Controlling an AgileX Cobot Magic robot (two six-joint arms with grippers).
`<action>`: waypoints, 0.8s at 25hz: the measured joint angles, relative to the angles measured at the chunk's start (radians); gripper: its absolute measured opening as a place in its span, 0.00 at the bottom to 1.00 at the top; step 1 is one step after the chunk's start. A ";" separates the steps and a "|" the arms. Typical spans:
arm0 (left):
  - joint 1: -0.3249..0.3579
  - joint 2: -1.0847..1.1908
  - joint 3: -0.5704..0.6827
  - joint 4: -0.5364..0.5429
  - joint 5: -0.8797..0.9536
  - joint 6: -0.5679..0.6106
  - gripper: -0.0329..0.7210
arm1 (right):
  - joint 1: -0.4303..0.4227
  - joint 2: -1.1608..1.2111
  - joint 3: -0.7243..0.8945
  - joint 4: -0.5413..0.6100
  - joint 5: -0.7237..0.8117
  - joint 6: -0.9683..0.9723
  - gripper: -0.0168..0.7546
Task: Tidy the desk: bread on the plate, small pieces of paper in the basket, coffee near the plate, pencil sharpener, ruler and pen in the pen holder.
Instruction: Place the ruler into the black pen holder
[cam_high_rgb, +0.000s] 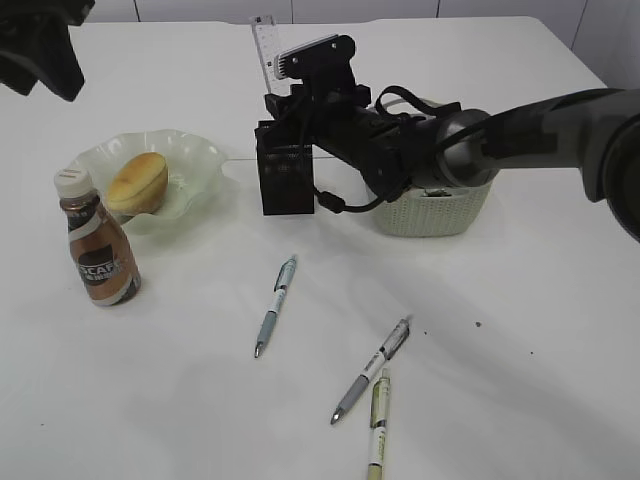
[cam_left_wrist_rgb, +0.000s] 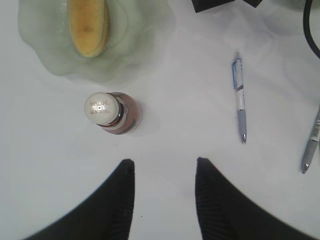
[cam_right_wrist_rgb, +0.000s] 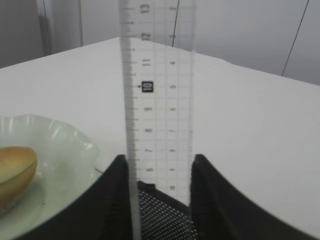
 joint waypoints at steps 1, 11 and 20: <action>0.000 0.000 0.000 0.000 0.000 0.000 0.45 | 0.000 0.000 0.000 0.000 0.002 0.000 0.38; 0.000 0.000 0.000 0.002 0.000 0.000 0.45 | 0.000 0.000 0.000 0.004 0.031 0.009 0.37; 0.000 0.000 0.000 0.002 0.000 0.000 0.45 | -0.001 0.000 0.000 0.004 0.033 0.023 0.37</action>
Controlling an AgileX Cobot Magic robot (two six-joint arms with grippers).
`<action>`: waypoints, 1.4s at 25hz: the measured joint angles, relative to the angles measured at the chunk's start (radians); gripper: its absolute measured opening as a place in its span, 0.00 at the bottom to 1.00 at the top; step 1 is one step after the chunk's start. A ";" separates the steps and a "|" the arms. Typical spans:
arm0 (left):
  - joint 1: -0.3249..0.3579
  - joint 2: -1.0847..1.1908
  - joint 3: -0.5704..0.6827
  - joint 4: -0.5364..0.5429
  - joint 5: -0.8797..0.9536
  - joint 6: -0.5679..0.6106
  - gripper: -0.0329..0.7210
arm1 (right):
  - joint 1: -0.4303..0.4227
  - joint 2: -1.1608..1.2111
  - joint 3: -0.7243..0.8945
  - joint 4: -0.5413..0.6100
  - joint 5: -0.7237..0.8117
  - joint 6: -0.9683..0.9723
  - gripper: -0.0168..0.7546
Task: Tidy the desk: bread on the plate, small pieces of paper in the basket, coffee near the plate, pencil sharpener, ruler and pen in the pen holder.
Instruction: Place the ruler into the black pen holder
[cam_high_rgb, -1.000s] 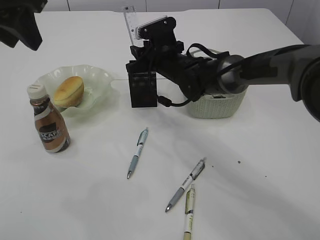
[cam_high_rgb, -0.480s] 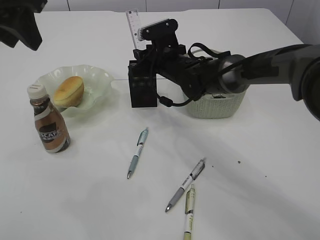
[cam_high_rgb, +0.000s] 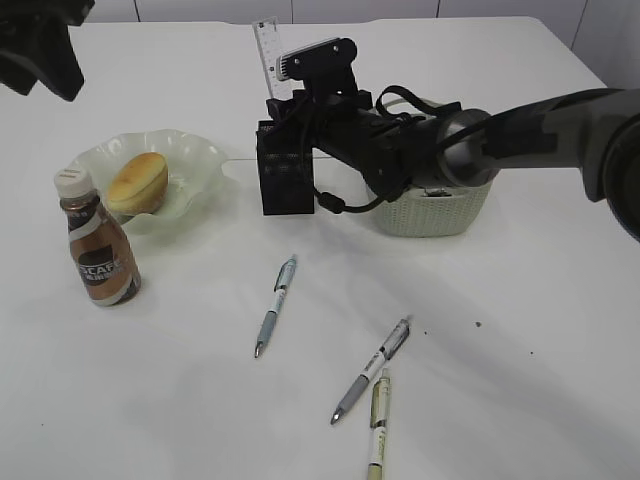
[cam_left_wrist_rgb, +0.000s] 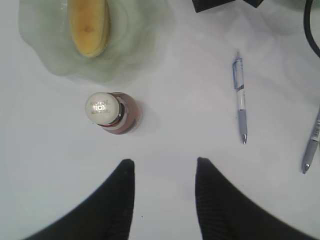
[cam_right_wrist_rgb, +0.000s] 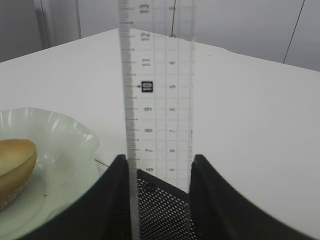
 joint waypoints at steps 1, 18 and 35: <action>0.000 0.000 0.000 0.000 0.000 0.000 0.45 | 0.000 0.000 0.000 0.000 0.000 0.000 0.37; 0.000 0.000 0.000 0.000 0.000 0.000 0.45 | -0.002 0.000 -0.051 -0.007 0.071 0.005 0.38; 0.000 0.000 0.000 0.000 0.000 0.000 0.45 | -0.002 0.000 -0.053 -0.017 0.118 0.007 0.50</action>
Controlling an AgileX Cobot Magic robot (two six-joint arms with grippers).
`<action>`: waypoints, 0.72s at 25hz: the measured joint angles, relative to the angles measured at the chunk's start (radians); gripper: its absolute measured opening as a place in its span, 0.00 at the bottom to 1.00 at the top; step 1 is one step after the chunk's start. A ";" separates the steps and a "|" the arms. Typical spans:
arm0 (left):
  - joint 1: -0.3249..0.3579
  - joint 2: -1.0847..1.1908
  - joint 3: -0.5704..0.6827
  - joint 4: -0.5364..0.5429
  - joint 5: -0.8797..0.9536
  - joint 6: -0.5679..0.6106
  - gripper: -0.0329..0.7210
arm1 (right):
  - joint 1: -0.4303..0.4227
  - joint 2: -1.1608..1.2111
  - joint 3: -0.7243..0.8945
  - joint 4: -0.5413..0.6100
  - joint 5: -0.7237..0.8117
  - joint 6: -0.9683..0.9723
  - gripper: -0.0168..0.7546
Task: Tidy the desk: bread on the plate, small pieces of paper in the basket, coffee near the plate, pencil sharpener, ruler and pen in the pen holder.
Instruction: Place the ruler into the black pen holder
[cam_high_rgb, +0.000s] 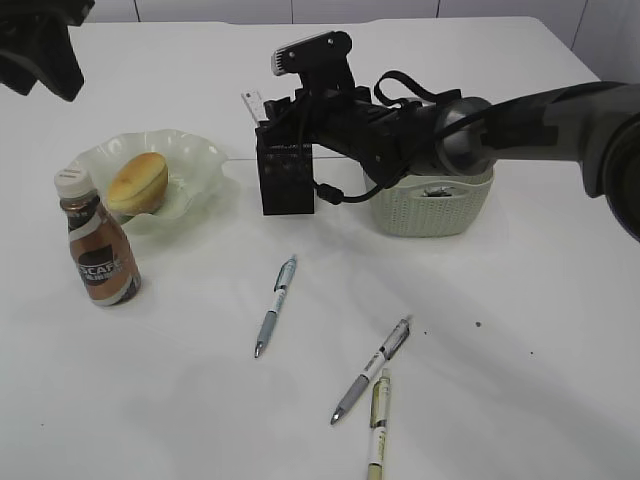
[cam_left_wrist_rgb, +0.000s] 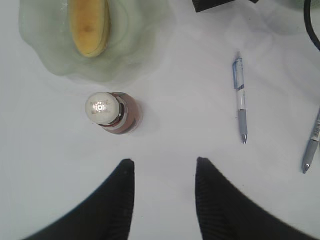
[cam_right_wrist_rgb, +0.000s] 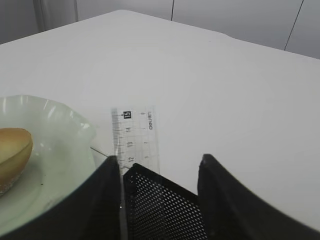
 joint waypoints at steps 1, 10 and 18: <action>0.000 0.000 0.000 0.000 0.000 0.000 0.45 | 0.000 0.000 0.000 0.000 0.000 0.000 0.50; 0.000 0.000 0.000 0.000 0.000 0.000 0.45 | 0.000 -0.006 0.000 0.000 0.045 0.048 0.50; 0.000 0.000 0.000 0.000 0.000 0.000 0.45 | 0.000 -0.115 -0.002 0.016 0.247 0.113 0.50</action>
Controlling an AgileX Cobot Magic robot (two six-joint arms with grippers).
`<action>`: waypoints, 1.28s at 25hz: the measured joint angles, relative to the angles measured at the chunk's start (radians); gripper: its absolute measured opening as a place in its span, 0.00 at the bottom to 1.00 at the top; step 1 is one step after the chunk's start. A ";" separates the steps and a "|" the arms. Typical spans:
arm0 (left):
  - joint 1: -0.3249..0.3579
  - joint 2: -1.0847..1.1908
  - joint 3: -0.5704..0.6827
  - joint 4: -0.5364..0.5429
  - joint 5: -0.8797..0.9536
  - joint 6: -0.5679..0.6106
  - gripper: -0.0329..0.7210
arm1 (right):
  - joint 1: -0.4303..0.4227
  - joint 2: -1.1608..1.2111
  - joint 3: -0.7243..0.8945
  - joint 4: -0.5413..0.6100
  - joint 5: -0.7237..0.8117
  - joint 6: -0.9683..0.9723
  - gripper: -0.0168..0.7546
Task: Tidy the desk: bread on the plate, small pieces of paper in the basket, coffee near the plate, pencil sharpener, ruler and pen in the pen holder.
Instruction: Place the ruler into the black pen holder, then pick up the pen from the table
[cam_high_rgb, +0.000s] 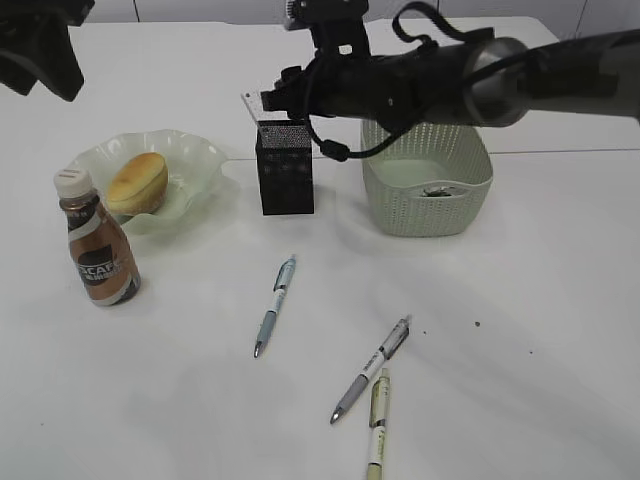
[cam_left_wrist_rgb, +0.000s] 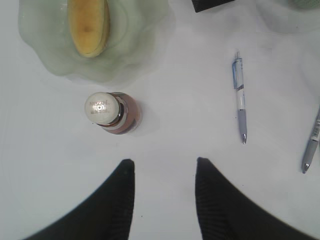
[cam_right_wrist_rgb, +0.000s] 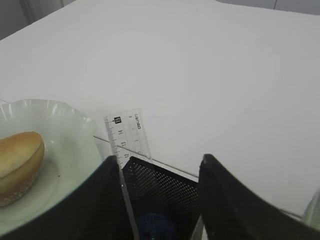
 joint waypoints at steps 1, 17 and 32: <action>0.000 0.000 0.000 0.000 0.000 0.000 0.45 | 0.000 -0.016 0.000 0.006 0.036 0.008 0.50; 0.000 0.000 0.000 -0.029 0.000 0.000 0.45 | 0.000 -0.356 -0.002 0.219 0.833 0.026 0.50; -0.106 0.000 0.000 -0.074 0.000 0.000 0.45 | 0.002 -0.465 -0.007 0.381 1.277 0.028 0.49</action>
